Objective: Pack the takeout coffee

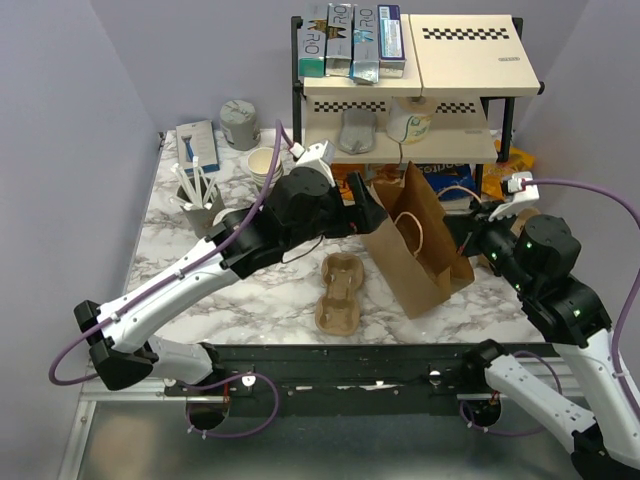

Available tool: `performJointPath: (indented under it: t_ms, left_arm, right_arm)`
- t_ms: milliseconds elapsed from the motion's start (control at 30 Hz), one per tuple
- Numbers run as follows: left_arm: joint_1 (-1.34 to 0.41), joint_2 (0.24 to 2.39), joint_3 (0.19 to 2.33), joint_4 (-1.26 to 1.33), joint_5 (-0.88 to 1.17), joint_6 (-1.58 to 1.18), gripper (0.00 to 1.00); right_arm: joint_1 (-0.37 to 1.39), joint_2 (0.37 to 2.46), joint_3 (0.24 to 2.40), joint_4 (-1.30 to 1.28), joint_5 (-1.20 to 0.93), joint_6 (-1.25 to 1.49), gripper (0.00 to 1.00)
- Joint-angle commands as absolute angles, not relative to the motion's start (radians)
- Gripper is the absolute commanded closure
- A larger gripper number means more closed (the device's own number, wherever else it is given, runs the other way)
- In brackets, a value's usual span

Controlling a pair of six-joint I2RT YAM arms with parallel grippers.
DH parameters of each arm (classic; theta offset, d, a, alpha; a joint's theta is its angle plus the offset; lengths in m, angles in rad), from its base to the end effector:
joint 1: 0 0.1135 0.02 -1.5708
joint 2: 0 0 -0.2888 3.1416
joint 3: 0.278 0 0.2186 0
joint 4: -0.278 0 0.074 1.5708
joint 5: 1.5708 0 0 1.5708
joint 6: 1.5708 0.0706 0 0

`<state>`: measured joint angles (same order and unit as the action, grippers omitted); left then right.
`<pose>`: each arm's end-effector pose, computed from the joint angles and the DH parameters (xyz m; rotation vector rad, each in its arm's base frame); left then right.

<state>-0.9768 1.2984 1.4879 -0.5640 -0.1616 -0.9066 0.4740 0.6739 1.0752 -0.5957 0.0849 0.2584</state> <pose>0.1612 -0.2184 0.4376 -0.0421 2.1019 -1.0566 0.0971 0.0431 0.4032 -0.1301 1.7822 0.4550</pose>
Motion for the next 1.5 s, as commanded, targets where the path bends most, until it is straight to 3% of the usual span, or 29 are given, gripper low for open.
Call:
performJointPath:
  t_ms: [0, 167, 333, 633, 833, 1200, 1400, 1467]
  left_arm:
    - [-0.992, 1.359, 1.600, -0.638, -0.294, -0.996, 0.01]
    - [-1.022, 1.474, 1.738, -0.727, -0.331, -0.982, 0.01]
    - [-1.045, 1.585, 1.812, -0.808, -0.321, -0.942, 0.01]
    - [-1.068, 1.494, 1.617, -0.864, -0.431, -0.972, 0.07]
    - [-1.066, 1.480, 1.578, -0.897, -0.492, -0.977, 0.11]
    - [-1.062, 1.433, 1.494, -0.645, -0.368, -0.948, 0.49]
    - [-1.051, 1.456, 1.460, -0.571, -0.299, -0.890, 0.52]
    - [-1.043, 1.463, 1.459, -0.557, -0.279, -0.879, 0.58]
  right_arm:
    - [0.538, 0.681, 1.048, -0.529, 0.207, 0.233, 0.99]
    - [0.618, 0.706, 1.066, -0.506, 0.273, 0.204, 0.99]
    - [0.733, 0.755, 1.088, -0.548, 0.489, 0.221, 0.99]
    - [0.741, 0.701, 1.060, -0.483, 0.561, 0.252, 0.99]
    - [0.741, 0.605, 0.988, -0.355, 0.456, 0.189, 0.99]
    - [0.739, 0.512, 0.879, -0.270, 0.313, 0.186, 0.99]
    - [0.741, 0.472, 0.871, -0.271, 0.278, 0.189, 0.99]
    - [0.741, 0.462, 0.867, -0.272, 0.262, 0.207, 0.99]
